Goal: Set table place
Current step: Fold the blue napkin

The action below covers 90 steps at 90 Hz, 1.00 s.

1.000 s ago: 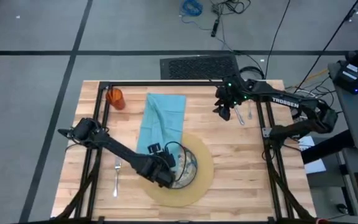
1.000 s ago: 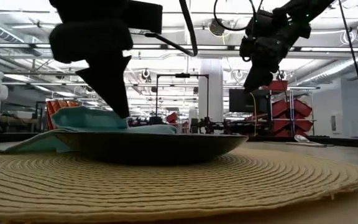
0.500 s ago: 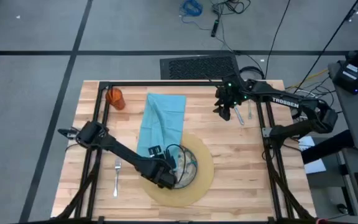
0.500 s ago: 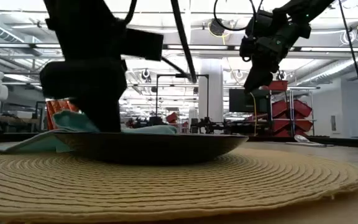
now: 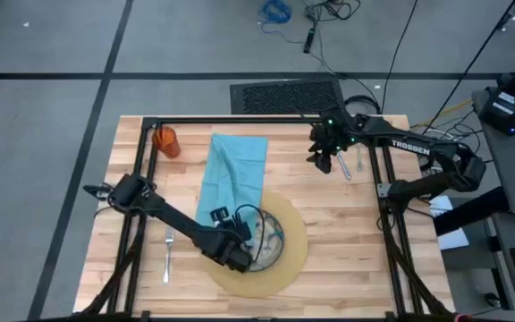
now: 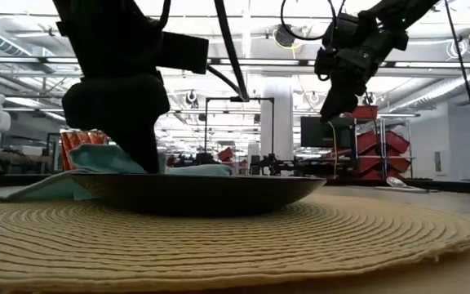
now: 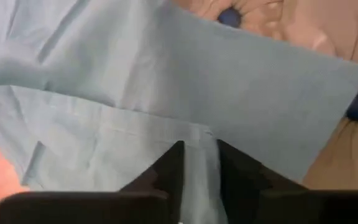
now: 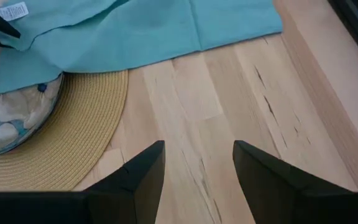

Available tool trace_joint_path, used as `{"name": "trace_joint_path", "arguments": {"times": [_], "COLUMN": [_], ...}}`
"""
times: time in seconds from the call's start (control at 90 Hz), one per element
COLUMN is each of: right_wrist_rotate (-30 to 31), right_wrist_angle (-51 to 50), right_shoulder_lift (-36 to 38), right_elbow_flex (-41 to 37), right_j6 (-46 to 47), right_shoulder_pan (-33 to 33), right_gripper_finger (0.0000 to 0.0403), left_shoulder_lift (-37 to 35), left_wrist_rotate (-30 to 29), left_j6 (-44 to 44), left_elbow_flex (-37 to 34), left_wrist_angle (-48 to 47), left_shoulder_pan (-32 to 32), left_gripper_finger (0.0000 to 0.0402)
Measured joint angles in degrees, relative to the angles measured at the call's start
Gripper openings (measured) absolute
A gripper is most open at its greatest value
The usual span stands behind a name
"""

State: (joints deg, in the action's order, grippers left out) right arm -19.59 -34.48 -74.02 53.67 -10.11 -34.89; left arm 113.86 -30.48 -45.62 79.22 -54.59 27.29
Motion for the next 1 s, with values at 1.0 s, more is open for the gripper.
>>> {"name": "trace_joint_path", "arguments": {"times": [1.0], "right_wrist_rotate": [-0.07], "right_wrist_angle": [-1.32], "right_shoulder_lift": [0.0], "right_elbow_flex": [0.0], "right_j6": [0.79], "right_shoulder_pan": [0.0], "right_gripper_finger": [0.018], "left_shoulder_lift": [0.0], "left_wrist_rotate": [-1.06], "left_j6": [-45.67], "left_elbow_flex": [2.38], "left_wrist_angle": [-22.84], "left_shoulder_pan": [10.99], "left_gripper_finger": [0.0]}}
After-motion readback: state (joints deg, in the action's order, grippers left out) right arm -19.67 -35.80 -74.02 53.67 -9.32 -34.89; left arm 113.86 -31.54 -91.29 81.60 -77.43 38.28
